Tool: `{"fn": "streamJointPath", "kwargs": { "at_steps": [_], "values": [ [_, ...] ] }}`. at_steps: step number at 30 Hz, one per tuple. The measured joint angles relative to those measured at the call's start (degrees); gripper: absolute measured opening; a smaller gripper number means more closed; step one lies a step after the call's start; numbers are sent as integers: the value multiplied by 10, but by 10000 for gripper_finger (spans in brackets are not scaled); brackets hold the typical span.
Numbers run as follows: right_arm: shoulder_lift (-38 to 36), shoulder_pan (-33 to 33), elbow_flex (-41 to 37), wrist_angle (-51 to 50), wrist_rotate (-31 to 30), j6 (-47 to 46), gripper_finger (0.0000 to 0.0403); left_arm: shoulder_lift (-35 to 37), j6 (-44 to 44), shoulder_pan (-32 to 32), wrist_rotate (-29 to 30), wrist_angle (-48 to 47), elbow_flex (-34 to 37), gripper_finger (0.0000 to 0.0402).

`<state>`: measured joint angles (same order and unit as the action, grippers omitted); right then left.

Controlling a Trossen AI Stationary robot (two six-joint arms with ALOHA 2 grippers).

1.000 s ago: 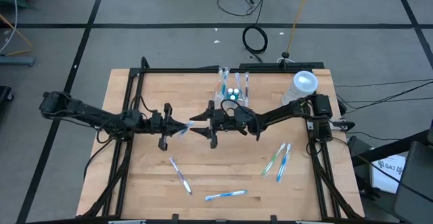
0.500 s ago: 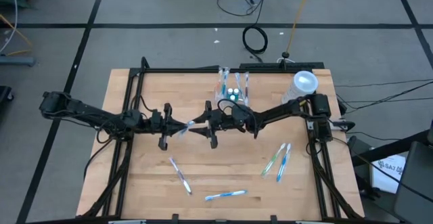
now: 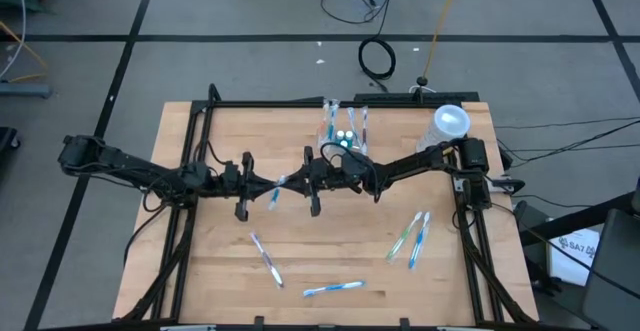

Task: Pick & Place toothbrushing station
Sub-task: Put the top left blue toothbrush into the right section of the transparent organizer

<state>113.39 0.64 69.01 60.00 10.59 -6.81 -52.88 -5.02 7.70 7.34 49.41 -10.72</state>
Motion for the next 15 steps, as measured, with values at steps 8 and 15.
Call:
{"fn": "streamJointPath", "kwargs": {
  "at_steps": [8,15],
  "values": [
    [0,-1,0,-24,1,0,18,0,-2,0,2,-21,0,30],
    [0,1,0,-37,0,0,12,0,2,0,4,-33,0,63]
  ]
}}
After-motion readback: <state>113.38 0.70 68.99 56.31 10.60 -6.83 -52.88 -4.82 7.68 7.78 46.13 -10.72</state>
